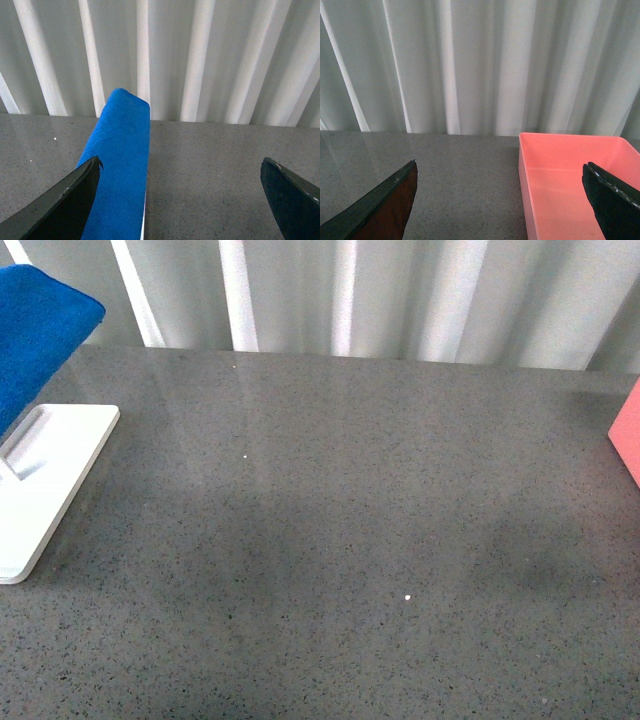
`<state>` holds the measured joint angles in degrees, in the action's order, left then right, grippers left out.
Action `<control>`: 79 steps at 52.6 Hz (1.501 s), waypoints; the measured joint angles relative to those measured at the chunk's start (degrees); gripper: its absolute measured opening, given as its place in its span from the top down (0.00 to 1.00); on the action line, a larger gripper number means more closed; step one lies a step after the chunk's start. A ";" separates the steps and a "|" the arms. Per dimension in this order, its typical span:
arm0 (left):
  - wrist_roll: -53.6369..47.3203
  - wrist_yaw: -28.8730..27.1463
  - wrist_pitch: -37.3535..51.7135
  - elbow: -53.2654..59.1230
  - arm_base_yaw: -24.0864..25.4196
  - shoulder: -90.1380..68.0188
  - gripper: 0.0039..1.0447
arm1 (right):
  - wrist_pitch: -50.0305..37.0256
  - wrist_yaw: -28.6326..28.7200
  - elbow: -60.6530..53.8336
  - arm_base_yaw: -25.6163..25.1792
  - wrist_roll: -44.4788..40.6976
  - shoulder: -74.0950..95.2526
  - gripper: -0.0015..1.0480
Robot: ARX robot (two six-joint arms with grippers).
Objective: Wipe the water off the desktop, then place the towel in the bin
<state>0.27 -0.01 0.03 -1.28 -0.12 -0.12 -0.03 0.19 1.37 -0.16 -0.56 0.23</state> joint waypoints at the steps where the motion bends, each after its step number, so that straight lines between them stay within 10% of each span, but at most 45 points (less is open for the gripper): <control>1: 0.00 0.00 0.00 0.00 0.00 0.00 0.06 | 0.00 0.00 0.00 0.00 0.00 0.00 0.07; 18: 1.33 1.01 -1.16 -0.28 0.39 -0.74 0.06 | 0.00 0.00 0.00 0.00 0.00 0.00 0.07; 23: 11.32 12.44 -12.79 -5.75 5.99 -9.38 0.06 | 0.00 0.02 0.00 0.00 -0.02 0.00 0.07; 28: 15.96 17.94 -5.46 -11.56 10.36 -21.81 0.06 | 0.00 0.02 0.00 0.00 0.00 0.00 0.07; 52: -10.56 11.78 3.26 -50.07 7.89 -83.87 0.06 | 0.00 0.00 0.00 0.02 0.00 -0.02 0.07; 79: -15.41 7.98 0.02 -60.00 12.35 -100.65 0.06 | 0.00 0.02 0.00 0.02 0.00 -0.02 0.07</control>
<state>-15.14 7.97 0.05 -61.28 12.23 -100.77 -0.03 0.21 1.37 -0.14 -0.56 0.21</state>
